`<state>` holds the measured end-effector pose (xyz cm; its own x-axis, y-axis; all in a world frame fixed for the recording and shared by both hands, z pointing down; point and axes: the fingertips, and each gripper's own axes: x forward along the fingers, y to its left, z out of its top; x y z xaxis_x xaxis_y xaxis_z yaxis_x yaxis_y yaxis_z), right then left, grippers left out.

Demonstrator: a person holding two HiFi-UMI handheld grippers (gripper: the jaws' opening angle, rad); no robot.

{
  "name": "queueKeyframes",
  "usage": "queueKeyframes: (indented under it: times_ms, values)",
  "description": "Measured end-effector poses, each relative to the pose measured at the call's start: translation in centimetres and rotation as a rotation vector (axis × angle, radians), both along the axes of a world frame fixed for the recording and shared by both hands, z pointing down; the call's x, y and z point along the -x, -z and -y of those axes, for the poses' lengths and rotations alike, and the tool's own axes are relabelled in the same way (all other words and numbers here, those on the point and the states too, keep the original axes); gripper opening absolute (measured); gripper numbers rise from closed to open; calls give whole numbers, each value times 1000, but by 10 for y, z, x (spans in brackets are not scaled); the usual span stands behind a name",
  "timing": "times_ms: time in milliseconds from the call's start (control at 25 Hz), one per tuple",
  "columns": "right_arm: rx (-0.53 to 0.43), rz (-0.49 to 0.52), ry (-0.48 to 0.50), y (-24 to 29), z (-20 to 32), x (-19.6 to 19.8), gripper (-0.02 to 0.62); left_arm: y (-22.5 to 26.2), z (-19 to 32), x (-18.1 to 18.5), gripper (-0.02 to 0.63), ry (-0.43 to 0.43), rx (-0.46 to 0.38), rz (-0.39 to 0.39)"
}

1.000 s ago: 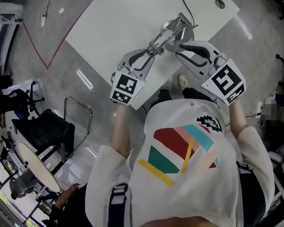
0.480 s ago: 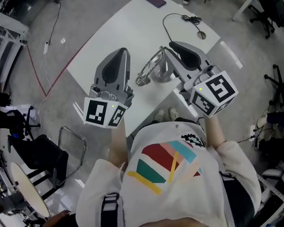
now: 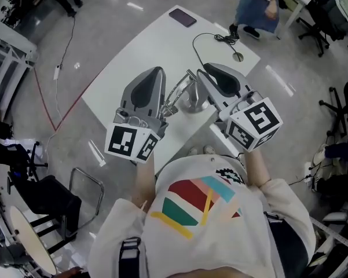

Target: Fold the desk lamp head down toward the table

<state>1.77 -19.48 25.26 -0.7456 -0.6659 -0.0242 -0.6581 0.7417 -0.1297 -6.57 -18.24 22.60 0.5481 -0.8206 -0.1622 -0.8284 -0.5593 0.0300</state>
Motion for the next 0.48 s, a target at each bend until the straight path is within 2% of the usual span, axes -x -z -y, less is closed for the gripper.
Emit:
queueKeyframes:
  times_ms: [120, 480]
  values:
    - [-3, -5, 8, 2, -5, 1, 84, 4, -7, -5, 46, 6, -6, 17]
    - [-17, -22, 21, 1, -2, 5, 84, -1, -4, -5, 46, 10, 7, 5]
